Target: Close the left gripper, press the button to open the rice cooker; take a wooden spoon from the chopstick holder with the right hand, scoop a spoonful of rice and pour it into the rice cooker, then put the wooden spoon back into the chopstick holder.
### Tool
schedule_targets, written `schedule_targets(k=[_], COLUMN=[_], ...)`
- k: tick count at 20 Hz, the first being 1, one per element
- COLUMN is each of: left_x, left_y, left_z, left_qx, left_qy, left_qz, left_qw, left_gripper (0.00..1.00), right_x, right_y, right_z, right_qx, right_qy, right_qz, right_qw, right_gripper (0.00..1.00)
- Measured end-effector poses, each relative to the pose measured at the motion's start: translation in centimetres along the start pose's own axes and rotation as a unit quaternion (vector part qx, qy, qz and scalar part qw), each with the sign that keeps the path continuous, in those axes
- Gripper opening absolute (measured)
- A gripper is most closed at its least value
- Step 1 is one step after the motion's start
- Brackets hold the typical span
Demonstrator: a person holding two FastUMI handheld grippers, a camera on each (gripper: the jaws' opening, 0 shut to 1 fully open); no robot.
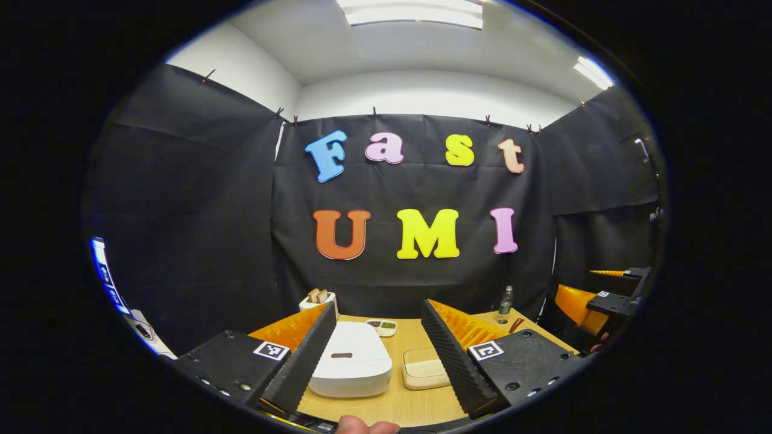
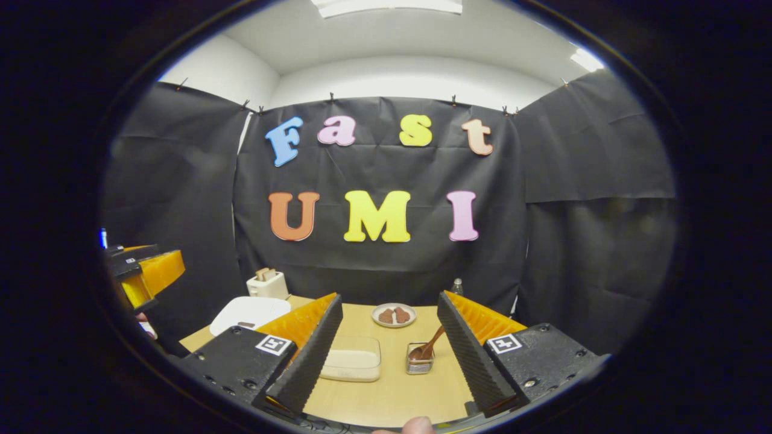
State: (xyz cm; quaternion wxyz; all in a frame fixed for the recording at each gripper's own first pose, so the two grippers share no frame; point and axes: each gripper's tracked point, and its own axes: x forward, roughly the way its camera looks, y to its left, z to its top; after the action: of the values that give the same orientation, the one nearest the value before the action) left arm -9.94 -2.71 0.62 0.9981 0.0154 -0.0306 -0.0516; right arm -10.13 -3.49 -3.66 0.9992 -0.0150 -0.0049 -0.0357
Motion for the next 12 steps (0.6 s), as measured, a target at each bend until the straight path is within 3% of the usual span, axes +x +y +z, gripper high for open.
schedule_targets(k=[12], left_x=[1.5], left_y=[-1.0], left_z=[0.5], left_qx=[0.009], left_qy=[-0.009], left_qz=[-0.024], left_qw=[1.0], left_gripper=[0.93], right_x=[0.1], right_y=[-0.7], right_z=[0.1], right_qx=[-0.003], right_qy=[-0.004], right_qz=[-0.007], right_qw=[1.0], right_gripper=[1.0])
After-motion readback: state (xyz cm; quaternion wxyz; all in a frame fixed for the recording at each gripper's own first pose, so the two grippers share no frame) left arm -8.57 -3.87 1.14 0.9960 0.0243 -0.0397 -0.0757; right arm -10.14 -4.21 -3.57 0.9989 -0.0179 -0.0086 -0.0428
